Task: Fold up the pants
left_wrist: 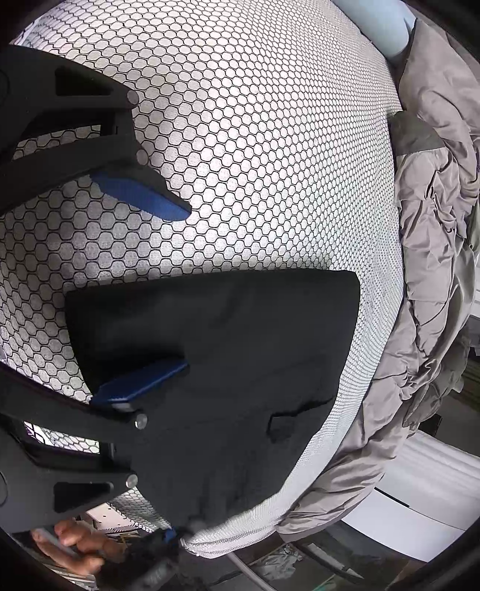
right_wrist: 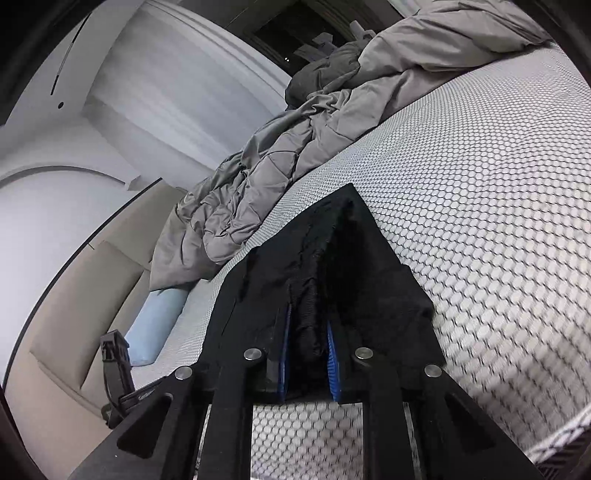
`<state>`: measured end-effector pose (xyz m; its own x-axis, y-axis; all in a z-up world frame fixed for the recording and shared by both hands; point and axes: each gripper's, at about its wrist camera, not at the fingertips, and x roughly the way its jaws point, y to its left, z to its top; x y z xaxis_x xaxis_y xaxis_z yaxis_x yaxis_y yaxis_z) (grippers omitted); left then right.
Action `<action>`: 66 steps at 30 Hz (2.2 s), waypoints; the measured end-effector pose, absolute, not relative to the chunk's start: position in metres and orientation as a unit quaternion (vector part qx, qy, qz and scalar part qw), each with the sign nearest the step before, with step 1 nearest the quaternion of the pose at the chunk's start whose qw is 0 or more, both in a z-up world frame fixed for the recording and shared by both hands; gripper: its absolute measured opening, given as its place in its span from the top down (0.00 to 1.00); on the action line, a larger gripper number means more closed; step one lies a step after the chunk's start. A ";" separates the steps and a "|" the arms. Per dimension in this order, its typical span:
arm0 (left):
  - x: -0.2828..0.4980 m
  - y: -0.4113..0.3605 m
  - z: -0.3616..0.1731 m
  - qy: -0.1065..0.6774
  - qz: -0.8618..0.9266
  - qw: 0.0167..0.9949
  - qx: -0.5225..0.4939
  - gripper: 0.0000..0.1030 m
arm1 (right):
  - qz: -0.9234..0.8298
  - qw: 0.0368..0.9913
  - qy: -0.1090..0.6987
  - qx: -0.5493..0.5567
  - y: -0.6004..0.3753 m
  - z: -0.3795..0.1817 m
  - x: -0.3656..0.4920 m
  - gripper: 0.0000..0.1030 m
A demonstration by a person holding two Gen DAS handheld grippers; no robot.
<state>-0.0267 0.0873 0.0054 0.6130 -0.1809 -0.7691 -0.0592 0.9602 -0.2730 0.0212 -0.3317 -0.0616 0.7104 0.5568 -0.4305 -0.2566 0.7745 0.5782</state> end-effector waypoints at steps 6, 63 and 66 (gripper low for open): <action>-0.031 0.079 0.015 0.433 -0.025 0.895 -0.104 0.27 | 0.208 0.895 0.313 0.240 -0.339 -0.074 0.023 0.73; 0.019 0.006 0.014 0.428 -0.095 0.899 0.017 0.34 | 0.199 0.930 0.287 -0.116 -0.253 -0.074 0.048 0.50; 0.023 0.010 0.008 0.428 -0.102 0.898 0.000 0.34 | 0.197 0.931 0.284 -0.121 -0.251 -0.075 0.044 0.50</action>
<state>0.0230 0.0100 0.0079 0.6133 -0.1821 -0.7686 0.1827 0.9794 -0.0863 0.0440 -0.2511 -0.0754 0.7615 0.2983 -0.5755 -0.4353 0.8932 -0.1129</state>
